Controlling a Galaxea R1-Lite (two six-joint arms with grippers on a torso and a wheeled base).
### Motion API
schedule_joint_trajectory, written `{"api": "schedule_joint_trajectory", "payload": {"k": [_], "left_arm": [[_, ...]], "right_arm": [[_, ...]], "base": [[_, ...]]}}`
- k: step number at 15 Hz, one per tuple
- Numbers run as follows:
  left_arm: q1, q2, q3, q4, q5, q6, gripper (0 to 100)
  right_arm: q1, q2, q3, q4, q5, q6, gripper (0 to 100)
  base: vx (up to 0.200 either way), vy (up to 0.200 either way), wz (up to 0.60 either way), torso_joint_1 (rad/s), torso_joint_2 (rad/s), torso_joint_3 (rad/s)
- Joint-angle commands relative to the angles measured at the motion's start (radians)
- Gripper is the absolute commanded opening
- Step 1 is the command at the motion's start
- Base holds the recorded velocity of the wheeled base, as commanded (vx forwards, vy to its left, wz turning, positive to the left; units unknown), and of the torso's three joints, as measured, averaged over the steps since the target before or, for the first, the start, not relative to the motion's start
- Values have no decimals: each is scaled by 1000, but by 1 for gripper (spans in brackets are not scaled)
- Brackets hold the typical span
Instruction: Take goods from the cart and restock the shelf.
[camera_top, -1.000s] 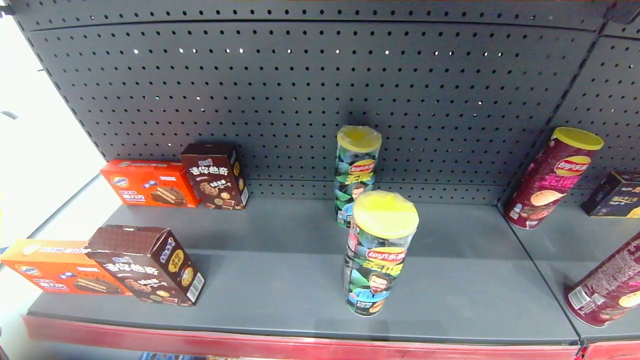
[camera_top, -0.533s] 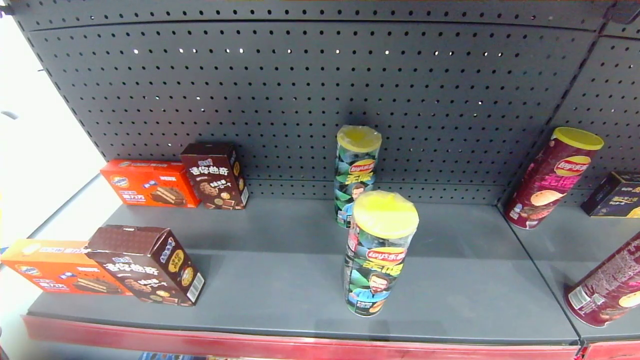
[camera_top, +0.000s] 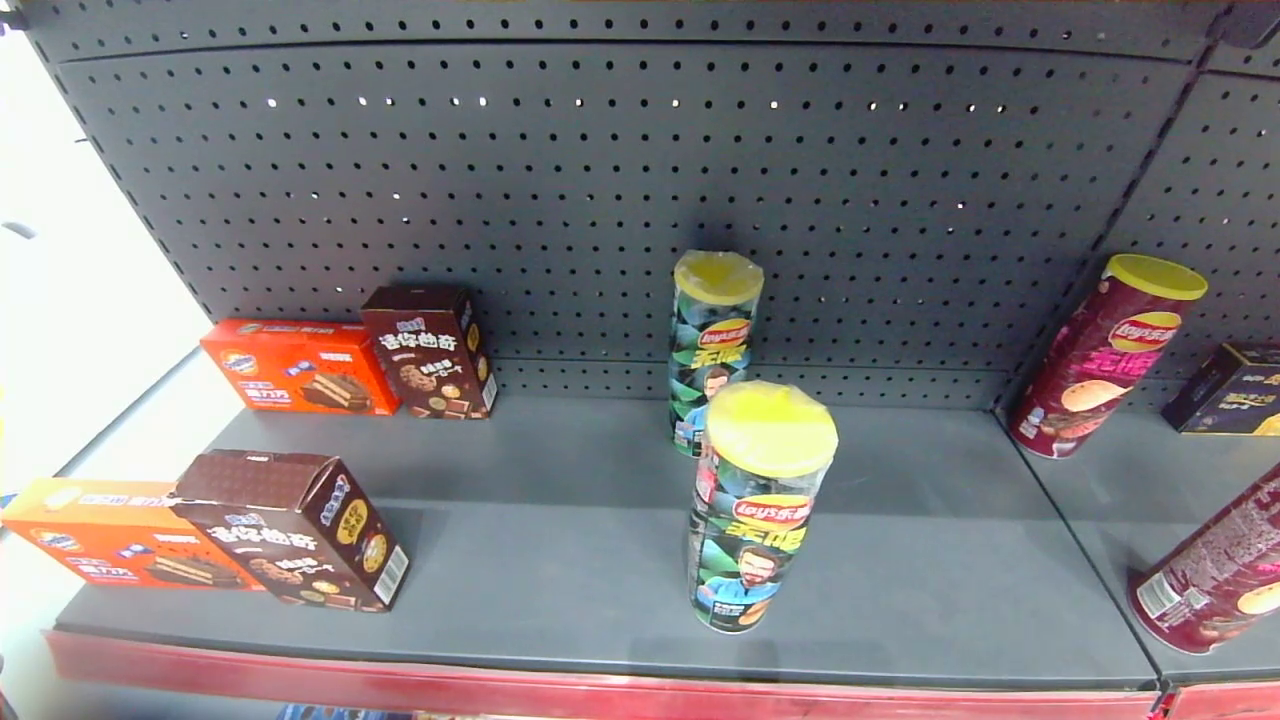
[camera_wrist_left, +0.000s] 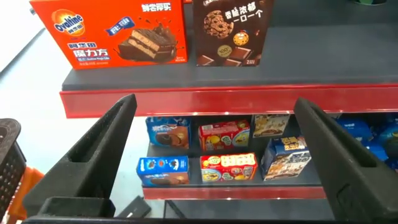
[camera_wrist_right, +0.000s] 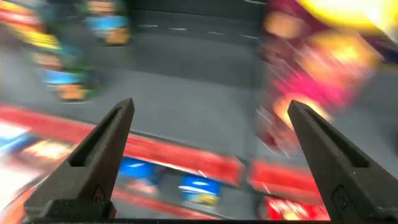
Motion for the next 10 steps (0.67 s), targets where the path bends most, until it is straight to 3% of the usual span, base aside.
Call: {"api": "schedule_joint_trajectory", "payload": {"k": [1,2,4,10], "left_arm": [[1,4,1,0,0,0,100],[1,4,1,0,0,0,100],[1,4,1,0,-1,2,100],[1,4,4,-6,0,3,100]], "right_arm": [[260,344,-177,-15,53,-18,100],[401,458,-197,-32,3,-18,100],[478,575,-188,-121,-48,-18,100],[536,798,-208,-222,-195,-18,100]], "base": [[0,0,0,0,0,0],[0,0,0,0,0,0],[0,0,0,0,0,0],[0,0,0,0,0,0]]}}
